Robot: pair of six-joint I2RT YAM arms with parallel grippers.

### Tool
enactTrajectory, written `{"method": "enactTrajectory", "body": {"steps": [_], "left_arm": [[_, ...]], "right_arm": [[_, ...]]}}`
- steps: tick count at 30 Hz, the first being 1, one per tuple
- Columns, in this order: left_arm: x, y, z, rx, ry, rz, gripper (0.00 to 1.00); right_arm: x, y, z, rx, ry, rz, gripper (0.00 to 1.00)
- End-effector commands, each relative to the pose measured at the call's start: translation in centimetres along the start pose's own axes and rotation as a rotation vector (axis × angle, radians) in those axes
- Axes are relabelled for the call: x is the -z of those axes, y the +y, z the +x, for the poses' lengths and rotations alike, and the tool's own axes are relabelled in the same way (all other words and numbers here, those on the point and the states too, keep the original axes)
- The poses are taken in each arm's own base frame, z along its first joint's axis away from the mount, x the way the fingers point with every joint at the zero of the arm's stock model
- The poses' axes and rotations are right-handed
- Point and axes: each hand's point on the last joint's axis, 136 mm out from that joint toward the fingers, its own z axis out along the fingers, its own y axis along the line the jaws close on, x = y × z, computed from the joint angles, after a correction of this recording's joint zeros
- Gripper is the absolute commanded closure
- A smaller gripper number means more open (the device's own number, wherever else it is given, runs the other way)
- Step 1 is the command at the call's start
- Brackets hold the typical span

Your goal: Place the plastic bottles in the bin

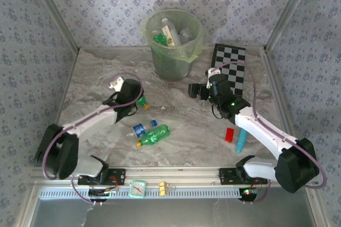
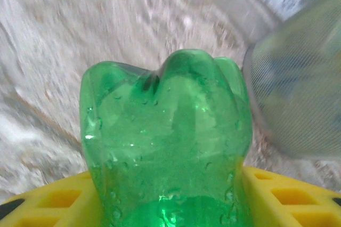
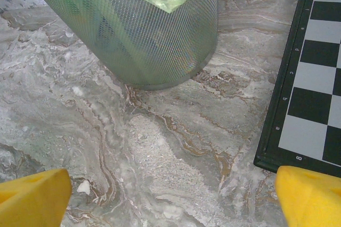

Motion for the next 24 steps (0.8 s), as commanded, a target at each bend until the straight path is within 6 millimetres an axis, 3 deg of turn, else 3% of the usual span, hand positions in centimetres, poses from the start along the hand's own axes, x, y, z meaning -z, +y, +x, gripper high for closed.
{"method": "enactTrajectory", "body": {"steps": [1, 5, 12, 19, 24], "left_arm": [[2.3, -1.5, -4.3, -0.068, -0.134, 0.072, 0.49], [5.4, -4.6, -8.0, -0.161, -0.227, 0.180, 0.49], [10.0, -12.9, -12.6, -0.342, -0.318, 0.436, 0.52], [11.9, -21.0, -14.2, -0.486, -0.318, 0.655, 0.52], [11.3, -26.5, -14.0, -0.562, -0.261, 0.791, 0.52]], "right_arm": [[0.3, -0.1, -0.7, -0.026, -0.035, 0.005, 0.00], [0.1, 0.2, -0.7, -0.030, -0.034, -0.010, 0.00], [0.0, 0.3, -0.4, -0.037, -0.028, -0.018, 0.00], [0.4, -0.1, -0.1, -0.036, -0.029, -0.005, 0.00], [1.0, -0.5, 0.0, -0.034, -0.032, 0.004, 0.00]]}}
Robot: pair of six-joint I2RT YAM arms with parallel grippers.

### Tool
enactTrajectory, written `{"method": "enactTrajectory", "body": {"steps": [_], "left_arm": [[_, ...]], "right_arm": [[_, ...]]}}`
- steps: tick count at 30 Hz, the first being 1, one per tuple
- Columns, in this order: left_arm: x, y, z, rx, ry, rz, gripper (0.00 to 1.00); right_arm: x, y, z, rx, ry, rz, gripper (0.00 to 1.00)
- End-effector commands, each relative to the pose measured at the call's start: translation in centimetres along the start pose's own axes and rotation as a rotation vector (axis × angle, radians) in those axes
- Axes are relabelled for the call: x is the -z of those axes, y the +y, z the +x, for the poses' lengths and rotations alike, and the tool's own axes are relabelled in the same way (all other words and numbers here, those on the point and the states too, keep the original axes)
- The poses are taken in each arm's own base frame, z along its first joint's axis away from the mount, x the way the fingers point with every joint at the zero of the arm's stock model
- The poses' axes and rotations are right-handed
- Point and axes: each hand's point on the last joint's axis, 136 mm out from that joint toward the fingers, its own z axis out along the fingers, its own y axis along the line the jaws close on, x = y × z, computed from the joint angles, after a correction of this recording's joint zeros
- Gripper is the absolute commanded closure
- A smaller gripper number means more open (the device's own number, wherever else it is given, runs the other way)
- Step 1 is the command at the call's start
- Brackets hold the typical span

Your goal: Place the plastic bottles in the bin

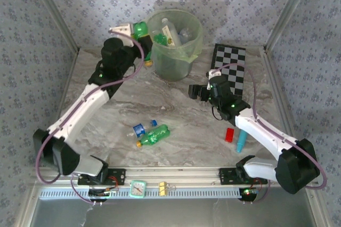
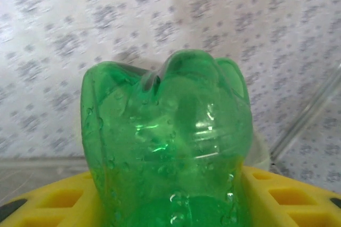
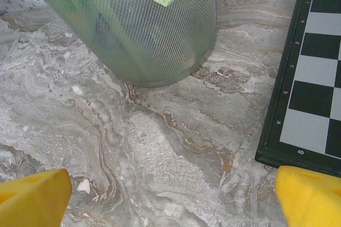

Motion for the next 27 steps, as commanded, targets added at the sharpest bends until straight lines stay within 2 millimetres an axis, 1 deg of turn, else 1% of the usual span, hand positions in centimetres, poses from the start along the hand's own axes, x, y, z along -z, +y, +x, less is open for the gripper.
{"method": "enactTrajectory", "body": {"steps": [1, 4, 8, 9, 11, 13, 16, 19, 23, 26, 27], "left_arm": [[-2.0, -3.3, -1.5, -0.069, 0.017, 0.163, 0.52], [-4.4, -4.9, -1.7, -0.079, 0.046, 0.235, 0.52], [-7.9, -6.6, -1.0, -0.096, 0.092, 0.321, 0.52], [-8.8, -7.0, -1.1, -0.102, 0.101, 0.338, 0.52], [-10.6, -7.3, -0.1, -0.115, 0.143, 0.361, 0.52], [-12.4, -7.4, 0.5, -0.124, 0.174, 0.363, 0.52], [-14.7, -7.4, 2.0, -0.129, 0.223, 0.361, 0.52], [-16.2, -7.4, 3.0, -0.133, 0.229, 0.364, 0.52], [-17.3, -7.2, 4.6, -0.111, 0.242, 0.367, 0.50], [-17.7, -7.3, 5.8, -0.105, 0.263, 0.372, 0.43], [-17.7, -7.3, 6.0, -0.108, 0.269, 0.373, 0.37]], "right_arm": [[1.0, -0.3, -0.5, -0.015, -0.026, 0.007, 0.00], [1.3, -0.6, -0.4, -0.018, -0.030, 0.011, 0.00], [1.8, -0.8, -0.4, -0.021, -0.033, 0.016, 0.00], [2.0, -0.9, -0.4, -0.022, -0.036, 0.016, 0.00], [2.3, -0.9, -0.6, -0.024, -0.044, 0.016, 0.00], [2.6, -1.1, -0.6, -0.025, -0.047, 0.019, 0.00], [3.0, -1.4, -0.7, -0.027, -0.057, 0.025, 0.00], [3.1, -1.6, -0.6, -0.031, -0.059, 0.029, 0.00], [3.2, -1.7, -0.4, -0.033, -0.054, 0.032, 0.00], [3.3, -1.8, -0.3, -0.031, -0.049, 0.033, 0.00], [3.3, -1.9, -0.3, -0.031, -0.047, 0.036, 0.00]]}}
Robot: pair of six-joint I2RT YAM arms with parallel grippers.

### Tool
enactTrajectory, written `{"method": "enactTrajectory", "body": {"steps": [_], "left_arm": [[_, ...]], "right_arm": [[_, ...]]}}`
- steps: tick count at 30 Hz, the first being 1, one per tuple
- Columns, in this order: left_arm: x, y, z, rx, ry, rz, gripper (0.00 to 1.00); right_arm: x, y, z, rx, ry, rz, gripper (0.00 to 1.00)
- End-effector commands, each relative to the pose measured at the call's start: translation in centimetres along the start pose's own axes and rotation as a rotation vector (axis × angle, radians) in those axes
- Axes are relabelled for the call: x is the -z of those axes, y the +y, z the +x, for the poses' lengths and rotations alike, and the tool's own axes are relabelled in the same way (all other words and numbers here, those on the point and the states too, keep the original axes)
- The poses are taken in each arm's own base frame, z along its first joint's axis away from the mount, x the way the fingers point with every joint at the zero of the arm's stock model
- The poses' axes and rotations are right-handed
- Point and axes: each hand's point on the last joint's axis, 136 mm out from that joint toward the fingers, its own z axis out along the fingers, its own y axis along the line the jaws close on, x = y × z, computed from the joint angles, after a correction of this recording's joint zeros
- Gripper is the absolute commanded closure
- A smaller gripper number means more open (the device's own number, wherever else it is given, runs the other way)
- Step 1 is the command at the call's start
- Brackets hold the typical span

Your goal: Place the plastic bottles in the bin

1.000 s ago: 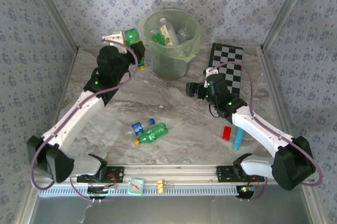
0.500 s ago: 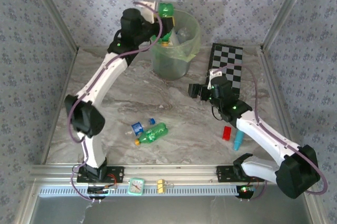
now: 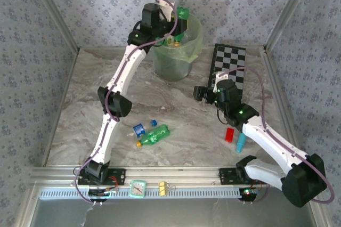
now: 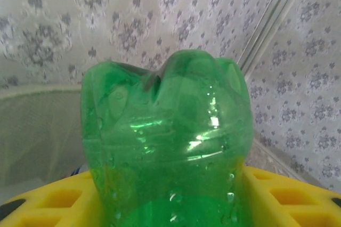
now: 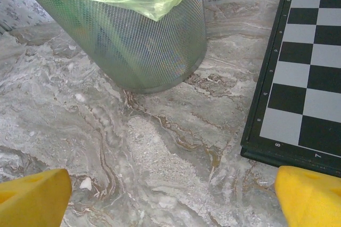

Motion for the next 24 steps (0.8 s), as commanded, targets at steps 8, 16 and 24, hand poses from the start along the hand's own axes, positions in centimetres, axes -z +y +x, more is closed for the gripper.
{"method": "enactTrajectory", "body": {"steps": [8, 16, 24], "left_arm": [[1.1, -3.0, -1.5, -0.027, -0.019, 0.051, 0.08], [3.4, -4.5, -2.7, -0.029, -0.002, 0.058, 0.07], [6.4, -6.0, -0.1, -0.049, 0.126, 0.044, 0.07]], "right_arm": [[0.5, -0.9, 0.5, -0.019, 0.012, 0.032, 0.00], [-0.2, -0.3, 0.3, -0.029, 0.017, 0.006, 0.00], [-1.5, 0.8, 0.6, -0.037, 0.041, -0.033, 0.00]]}}
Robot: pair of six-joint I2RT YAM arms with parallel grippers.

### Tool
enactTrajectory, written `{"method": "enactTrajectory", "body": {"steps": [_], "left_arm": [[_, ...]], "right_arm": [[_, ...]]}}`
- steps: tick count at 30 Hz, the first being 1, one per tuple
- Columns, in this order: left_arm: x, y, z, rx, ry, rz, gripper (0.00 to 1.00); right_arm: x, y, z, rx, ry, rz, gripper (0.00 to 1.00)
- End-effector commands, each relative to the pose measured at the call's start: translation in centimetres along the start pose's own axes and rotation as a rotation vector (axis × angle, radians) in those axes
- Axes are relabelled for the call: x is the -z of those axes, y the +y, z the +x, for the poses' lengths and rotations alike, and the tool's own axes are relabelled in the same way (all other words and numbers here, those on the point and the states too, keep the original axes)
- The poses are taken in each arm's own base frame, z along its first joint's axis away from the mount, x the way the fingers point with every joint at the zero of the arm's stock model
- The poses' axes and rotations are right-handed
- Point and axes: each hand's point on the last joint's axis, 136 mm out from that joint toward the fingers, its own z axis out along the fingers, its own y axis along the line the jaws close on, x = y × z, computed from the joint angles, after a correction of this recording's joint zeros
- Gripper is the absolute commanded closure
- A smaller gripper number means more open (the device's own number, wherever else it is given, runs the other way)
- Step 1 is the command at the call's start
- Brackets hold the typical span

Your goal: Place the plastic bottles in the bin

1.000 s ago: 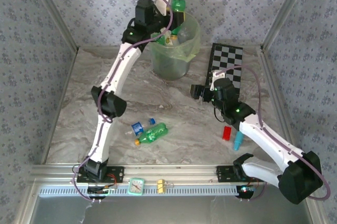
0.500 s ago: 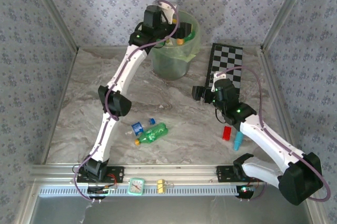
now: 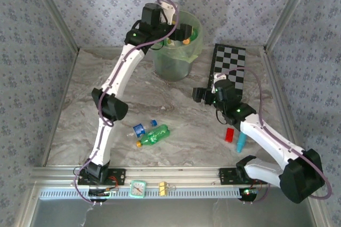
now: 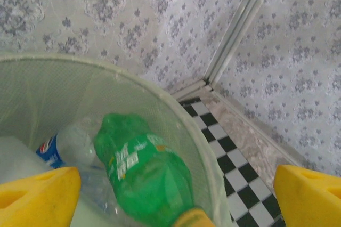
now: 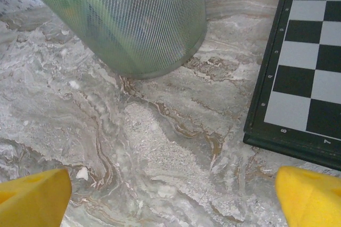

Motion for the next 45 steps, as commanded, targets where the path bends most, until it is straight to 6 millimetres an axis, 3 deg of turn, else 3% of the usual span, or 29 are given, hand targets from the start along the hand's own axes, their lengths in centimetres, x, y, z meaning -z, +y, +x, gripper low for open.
{"method": "enactTrajectory", "body": {"steps": [1, 4, 9, 17, 23, 28, 38, 45], "left_arm": [[3.3, -2.7, -0.2, -0.060, 0.002, 0.022, 0.07], [5.3, -2.8, 1.6, -0.075, -0.033, -0.003, 0.06], [9.5, -1.5, 7.4, -0.037, -0.040, -0.092, 0.04], [16.3, 0.7, 20.0, 0.095, 0.089, -0.232, 0.03], [19.6, 0.3, 27.5, 0.196, 0.209, -0.258, 0.03], [21.5, 0.3, 32.5, 0.230, 0.327, -0.308, 0.03], [24.5, 2.2, 39.9, 0.370, 0.510, -0.470, 0.03], [25.2, 2.7, 41.6, 0.431, 0.505, -0.511, 0.03]], "right_arm": [[-0.3, 1.0, -0.9, -0.020, -0.019, -0.036, 0.00], [-0.7, 1.3, -0.7, -0.021, -0.011, -0.043, 0.00], [-1.7, 1.9, -0.3, -0.033, 0.006, -0.059, 0.00], [-4.0, 3.9, -0.1, -0.036, 0.032, -0.092, 0.00], [-5.8, 5.8, 0.3, -0.034, 0.061, -0.116, 0.00], [-6.8, 6.6, 0.8, -0.031, 0.085, -0.122, 0.00], [-6.8, 6.3, 0.6, -0.008, 0.092, -0.098, 0.00], [-6.9, 6.4, 0.7, -0.022, 0.098, -0.114, 0.00]]}}
